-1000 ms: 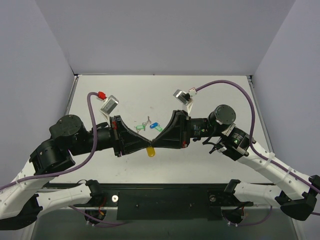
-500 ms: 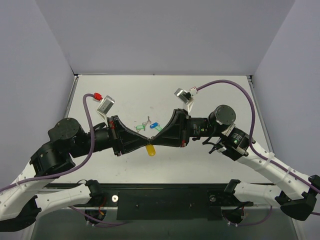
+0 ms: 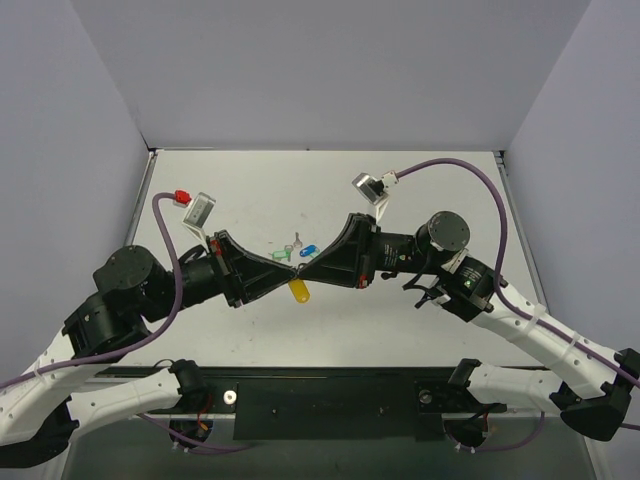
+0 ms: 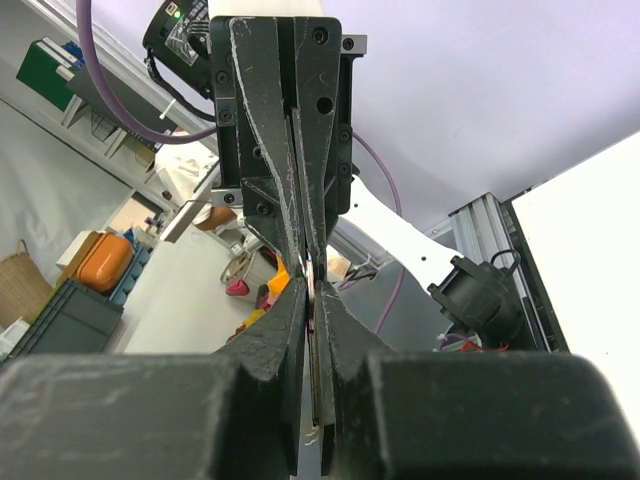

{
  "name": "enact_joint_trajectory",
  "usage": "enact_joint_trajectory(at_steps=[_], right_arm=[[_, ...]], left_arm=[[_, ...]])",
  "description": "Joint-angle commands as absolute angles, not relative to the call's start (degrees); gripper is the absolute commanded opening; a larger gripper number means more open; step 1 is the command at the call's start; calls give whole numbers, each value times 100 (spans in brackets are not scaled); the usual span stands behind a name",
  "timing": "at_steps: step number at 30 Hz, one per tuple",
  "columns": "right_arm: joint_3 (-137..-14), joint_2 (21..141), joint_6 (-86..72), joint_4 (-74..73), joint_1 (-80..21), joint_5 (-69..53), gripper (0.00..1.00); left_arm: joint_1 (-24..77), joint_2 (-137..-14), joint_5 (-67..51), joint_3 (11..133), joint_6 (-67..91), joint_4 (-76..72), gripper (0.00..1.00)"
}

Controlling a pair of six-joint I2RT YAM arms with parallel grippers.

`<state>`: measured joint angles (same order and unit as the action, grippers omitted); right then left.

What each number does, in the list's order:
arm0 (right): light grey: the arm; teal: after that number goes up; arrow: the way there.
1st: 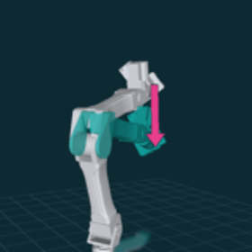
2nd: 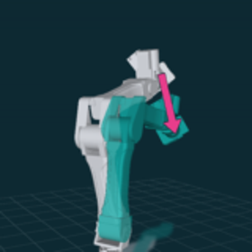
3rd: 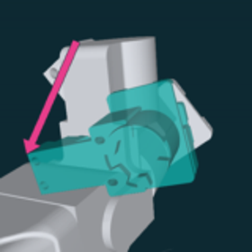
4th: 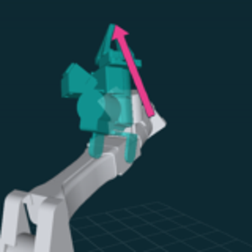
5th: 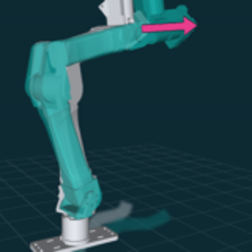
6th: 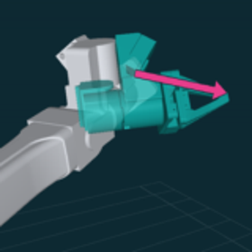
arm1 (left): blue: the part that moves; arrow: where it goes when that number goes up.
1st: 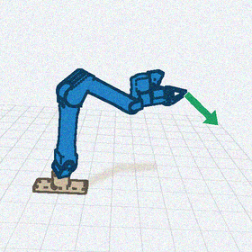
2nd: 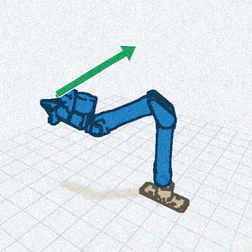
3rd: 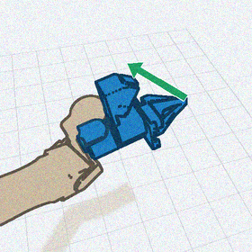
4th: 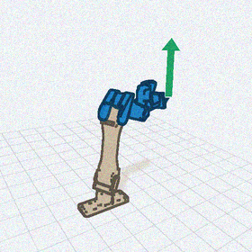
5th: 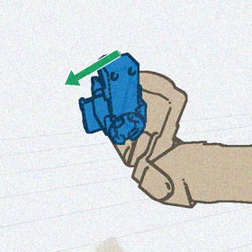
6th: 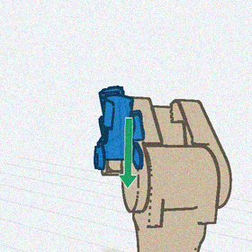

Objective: Remove the keys from the keyring

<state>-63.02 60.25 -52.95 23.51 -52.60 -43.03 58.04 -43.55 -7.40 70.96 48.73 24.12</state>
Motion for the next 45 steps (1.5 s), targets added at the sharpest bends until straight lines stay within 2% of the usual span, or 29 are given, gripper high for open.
enact_joint_trajectory(at_steps=[1, 38, 43, 44, 45], right_arm=[[-6293, 5994, -5458, 3014, -5309, -4307, 0], [-5977, 6328, -5941, 3990, -5414, -3542, 0], [-5941, 6416, -6082, 4210, -5432, -3620, 0], [-5950, 6416, -6082, 4193, -5432, -3630, 0], [-5950, 6407, -6065, 4158, -5432, -3673, 0]], left_arm=[[5801, -4289, -299, 7058, 4913, 1934, 0], [5801, -3929, 1072, 6328, 5370, 1125, 0], [5801, -4016, 915, 6468, 5221, 1264, 0], [5801, -4025, 905, 6547, 5169, 1405, 1], [5801, -4043, 879, 6687, 5029, 1632, 12]])
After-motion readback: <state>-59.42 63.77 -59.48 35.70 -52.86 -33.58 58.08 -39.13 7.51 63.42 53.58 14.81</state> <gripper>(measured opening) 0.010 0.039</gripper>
